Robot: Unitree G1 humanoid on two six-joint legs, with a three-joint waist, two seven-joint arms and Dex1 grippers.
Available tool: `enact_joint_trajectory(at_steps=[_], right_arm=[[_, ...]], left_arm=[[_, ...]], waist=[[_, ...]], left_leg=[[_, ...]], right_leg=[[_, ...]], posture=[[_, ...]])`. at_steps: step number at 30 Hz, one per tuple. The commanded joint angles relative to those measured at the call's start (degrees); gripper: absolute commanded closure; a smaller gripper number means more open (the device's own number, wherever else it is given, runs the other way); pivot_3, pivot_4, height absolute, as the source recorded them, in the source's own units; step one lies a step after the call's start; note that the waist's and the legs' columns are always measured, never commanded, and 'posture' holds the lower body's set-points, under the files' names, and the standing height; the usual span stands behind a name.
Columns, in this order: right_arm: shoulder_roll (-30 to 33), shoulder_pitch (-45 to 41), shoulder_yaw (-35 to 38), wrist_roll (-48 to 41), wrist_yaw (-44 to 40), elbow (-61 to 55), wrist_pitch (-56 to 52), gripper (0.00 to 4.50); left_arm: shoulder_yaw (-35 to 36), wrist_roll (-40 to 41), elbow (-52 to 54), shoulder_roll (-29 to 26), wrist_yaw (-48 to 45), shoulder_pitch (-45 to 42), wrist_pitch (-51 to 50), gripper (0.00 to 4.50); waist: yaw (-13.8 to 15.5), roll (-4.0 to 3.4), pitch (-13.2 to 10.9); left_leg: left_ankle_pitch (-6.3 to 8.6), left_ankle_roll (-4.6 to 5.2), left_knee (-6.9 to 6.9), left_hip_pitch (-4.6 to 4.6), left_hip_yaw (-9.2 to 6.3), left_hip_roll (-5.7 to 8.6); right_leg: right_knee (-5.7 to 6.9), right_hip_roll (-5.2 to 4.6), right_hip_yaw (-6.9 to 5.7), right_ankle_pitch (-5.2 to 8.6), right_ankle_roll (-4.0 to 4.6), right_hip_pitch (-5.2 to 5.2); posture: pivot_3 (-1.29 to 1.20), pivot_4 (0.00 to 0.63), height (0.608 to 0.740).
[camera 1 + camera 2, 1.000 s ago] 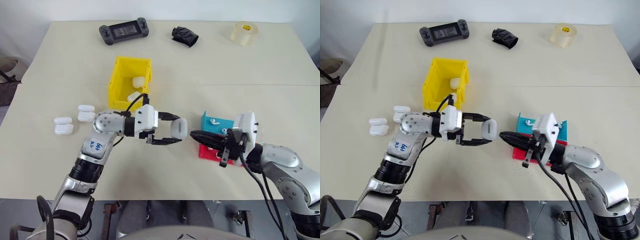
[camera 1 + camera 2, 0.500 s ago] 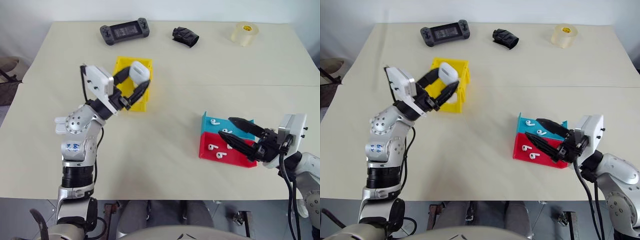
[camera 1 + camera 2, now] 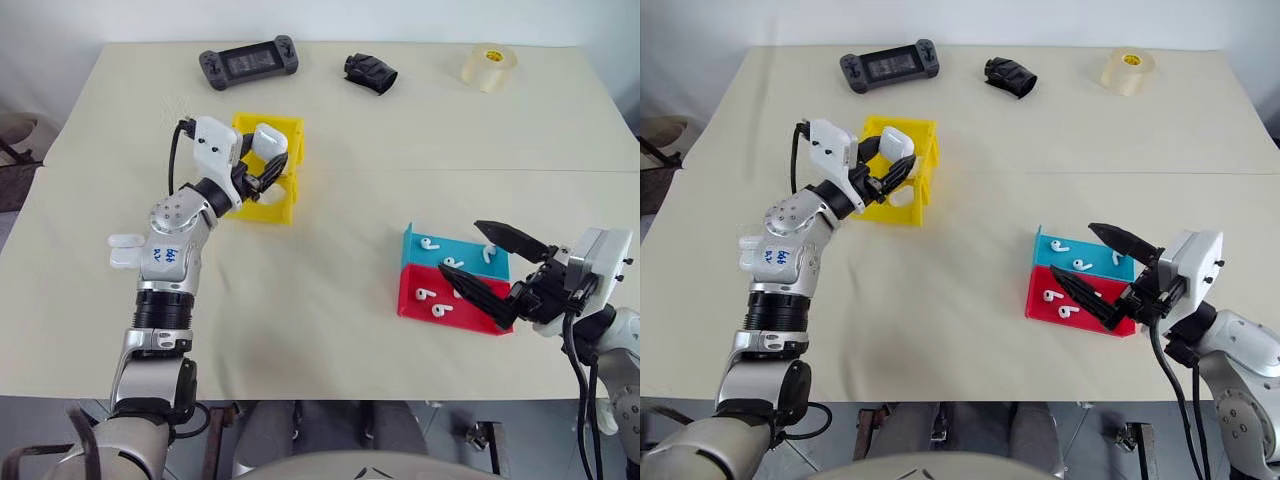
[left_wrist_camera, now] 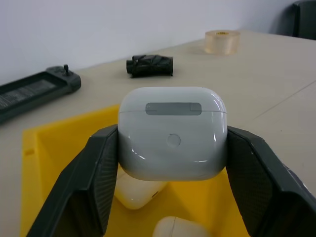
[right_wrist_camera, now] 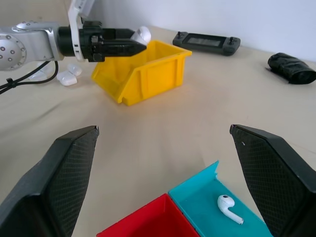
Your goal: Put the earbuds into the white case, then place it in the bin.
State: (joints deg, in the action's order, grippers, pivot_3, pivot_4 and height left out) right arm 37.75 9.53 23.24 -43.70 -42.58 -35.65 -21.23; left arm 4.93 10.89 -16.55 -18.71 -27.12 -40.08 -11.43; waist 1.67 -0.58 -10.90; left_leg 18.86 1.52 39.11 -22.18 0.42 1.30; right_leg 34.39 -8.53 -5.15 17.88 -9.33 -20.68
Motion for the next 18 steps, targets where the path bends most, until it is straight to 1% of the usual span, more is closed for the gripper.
enact_joint_trajectory(at_steps=[1, 2, 5, 8, 11, 14, 18], right_arm=[[-0.6, 0.2, 1.3, 0.0, 0.9, -2.2, 1.4, 0.0], [-0.6, 0.2, 1.1, 0.0, 1.1, -2.3, 1.4, 0.0], [-0.9, 0.4, 0.8, 0.0, 1.1, -2.5, 1.5, 0.0], [-1.0, 0.0, 0.4, 0.2, 0.8, -1.9, 1.7, 0.0], [-0.6, -0.6, 0.1, 0.5, -0.2, -0.6, 2.1, 0.0], [0.2, -1.2, 0.2, 0.7, -1.8, 1.0, 2.5, 0.0], [1.8, -2.5, 0.8, 1.4, -4.8, 4.0, 3.0, 0.0]], left_arm=[[-0.3, 0.5, 2.3, -0.5, -1.1, -1.3, 0.0, 0.39], [-0.3, 0.0, 2.9, -0.6, -0.7, -1.1, 1.2, 0.03], [0.1, 1.0, 7.2, -1.1, -2.4, 0.9, 3.2, 0.01], [1.6, 5.6, 14.5, -2.5, -5.9, 5.7, -0.2, 0.01], [2.0, 11.2, 23.3, -7.5, -15.3, 14.3, -1.6, 0.01], [3.0, 16.5, 27.7, -13.0, -26.2, 21.9, -0.1, 0.01], [5.7, 17.6, 27.5, -18.0, -31.2, 27.2, 1.7, 0.01]], waist=[[0.0, 0.0, 0.0], [-0.1, 0.0, 0.0], [-0.1, 0.0, 0.0], [-0.1, 0.0, 0.0], [-0.8, -0.02, 0.0], [-0.8, -0.03, 0.0], [-0.1, -0.03, 0.0]], left_leg=[[0.0, 0.0, 0.0, 0.0, -0.01, -0.01], [0.0, 0.0, 0.0, 0.01, -0.01, -0.01], [0.0, 0.0, 0.0, 0.0, 0.0, -0.01], [0.0, -0.01, 0.0, 0.01, -0.01, -0.04], [0.01, -0.02, -0.09, 0.08, 0.05, -0.12], [0.0, -0.05, -0.08, 0.09, 0.06, -0.23], [-0.01, -0.06, -0.01, 0.1, 0.07, -0.33]], right_leg=[[0.01, 0.0, 0.0, 0.0, 0.0, 0.0], [0.02, 0.0, 0.0, 0.0, 0.0, 0.0], [0.02, 0.0, 0.0, 0.0, 0.0, -0.01], [0.02, -0.01, 0.02, 0.0, 0.0, -0.01], [0.04, 0.01, 0.11, 0.0, 0.01, -0.03], [0.06, 0.04, 0.12, 0.03, 0.05, -0.05], [0.02, -0.01, 0.17, 0.03, 0.07, 0.03]], posture=[[0.0, 0.15, 0.74], [0.0, 0.15, 0.74], [0.0, 0.15, 0.74], [0.0, 0.15, 0.74], [0.0, 0.15, 0.74], [0.0, 0.15, 0.74], [0.0, 0.15, 0.74]])
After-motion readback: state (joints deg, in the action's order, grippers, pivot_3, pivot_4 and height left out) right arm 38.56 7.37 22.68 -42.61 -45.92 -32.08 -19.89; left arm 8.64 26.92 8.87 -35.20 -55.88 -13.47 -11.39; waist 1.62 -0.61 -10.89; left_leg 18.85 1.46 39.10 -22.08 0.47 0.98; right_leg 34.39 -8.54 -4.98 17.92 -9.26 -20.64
